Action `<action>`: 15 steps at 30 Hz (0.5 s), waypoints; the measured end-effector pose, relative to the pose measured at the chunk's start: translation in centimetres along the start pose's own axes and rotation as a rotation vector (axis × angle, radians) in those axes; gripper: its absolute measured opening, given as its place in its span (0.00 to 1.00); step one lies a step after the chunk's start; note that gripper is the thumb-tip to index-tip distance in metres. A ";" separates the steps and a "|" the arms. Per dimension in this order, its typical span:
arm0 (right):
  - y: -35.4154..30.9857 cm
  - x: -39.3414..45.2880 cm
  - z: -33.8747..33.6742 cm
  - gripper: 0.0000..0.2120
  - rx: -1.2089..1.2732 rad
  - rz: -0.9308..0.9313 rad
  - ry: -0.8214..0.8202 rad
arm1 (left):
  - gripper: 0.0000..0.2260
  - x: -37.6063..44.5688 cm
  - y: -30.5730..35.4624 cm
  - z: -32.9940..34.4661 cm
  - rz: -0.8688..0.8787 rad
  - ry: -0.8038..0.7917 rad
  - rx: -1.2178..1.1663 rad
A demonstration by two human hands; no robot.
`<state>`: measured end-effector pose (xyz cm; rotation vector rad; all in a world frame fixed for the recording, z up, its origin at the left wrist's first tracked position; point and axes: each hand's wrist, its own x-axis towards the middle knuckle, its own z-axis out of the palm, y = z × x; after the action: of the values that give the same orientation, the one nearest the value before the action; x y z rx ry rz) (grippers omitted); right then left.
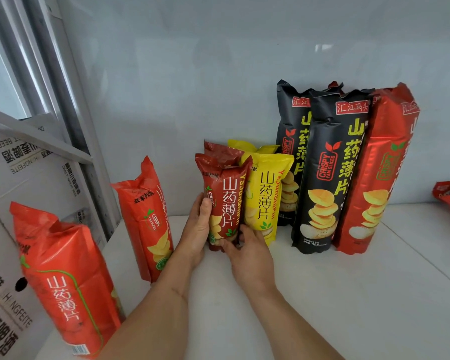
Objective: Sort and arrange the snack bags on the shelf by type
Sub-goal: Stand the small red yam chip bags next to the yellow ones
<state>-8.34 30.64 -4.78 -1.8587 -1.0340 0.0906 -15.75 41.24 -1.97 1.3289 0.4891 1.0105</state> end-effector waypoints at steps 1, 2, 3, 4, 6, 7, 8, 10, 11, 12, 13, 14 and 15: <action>0.0 0.0 0.0 0.25 -0.009 -0.003 -0.001 | 0.47 0.1 0.0 0.1 -0.003 -0.010 -0.009; 0.0 -0.1 0.0 0.26 -0.017 -0.006 -0.003 | 0.47 0.1 0.0 0.1 -0.012 -0.017 -0.017; 0.0 0.0 -0.1 0.26 -0.025 -0.009 -0.004 | 0.48 0.1 0.1 0.1 -0.018 -0.024 -0.017; 0.0 0.0 -0.1 0.26 -0.034 -0.014 -0.005 | 0.48 0.1 0.1 0.1 -0.019 -0.032 -0.009; -0.1 0.0 -0.1 0.26 -0.052 -0.030 -0.009 | 0.48 0.0 0.1 0.0 -0.003 -0.045 0.013; -0.2 0.0 -0.1 0.26 -0.056 -0.038 -0.011 | 0.47 0.0 0.1 0.0 0.005 -0.043 0.014; -0.2 -0.1 0.0 0.26 -0.057 -0.047 -0.011 | 0.47 -0.2 0.1 0.0 0.010 -0.037 0.012; -0.2 -0.2 0.1 0.27 -0.060 -0.054 -0.013 | 0.45 -0.3 0.0 0.0 0.017 -0.025 0.012; -0.2 -0.2 0.1 0.27 -0.064 -0.056 -0.015 | 0.46 -0.3 0.0 -0.1 0.019 -0.020 0.015; -0.2 -0.3 0.2 0.27 -0.070 -0.057 -0.019 | 0.47 -0.3 0.0 -0.2 0.016 -0.013 0.013; -0.2 -0.3 0.2 0.28 -0.078 -0.056 -0.023 | 0.49 -0.2 0.0 -0.3 0.008 -0.005 0.004; -0.2 -0.3 0.2 0.28 -0.085 -0.053 -0.025 | 0.51 -0.1 -0.1 -0.4 -0.007 0.002 -0.006; -0.1 -0.3 0.2 0.28 -0.087 -0.052 -0.023 | 0.51 0.0 -0.1 -0.5 -0.025 0.005 -0.018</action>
<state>-8.71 30.63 -4.89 -1.9114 -1.1168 0.0366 -16.11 41.54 -2.15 1.3019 0.4980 0.9956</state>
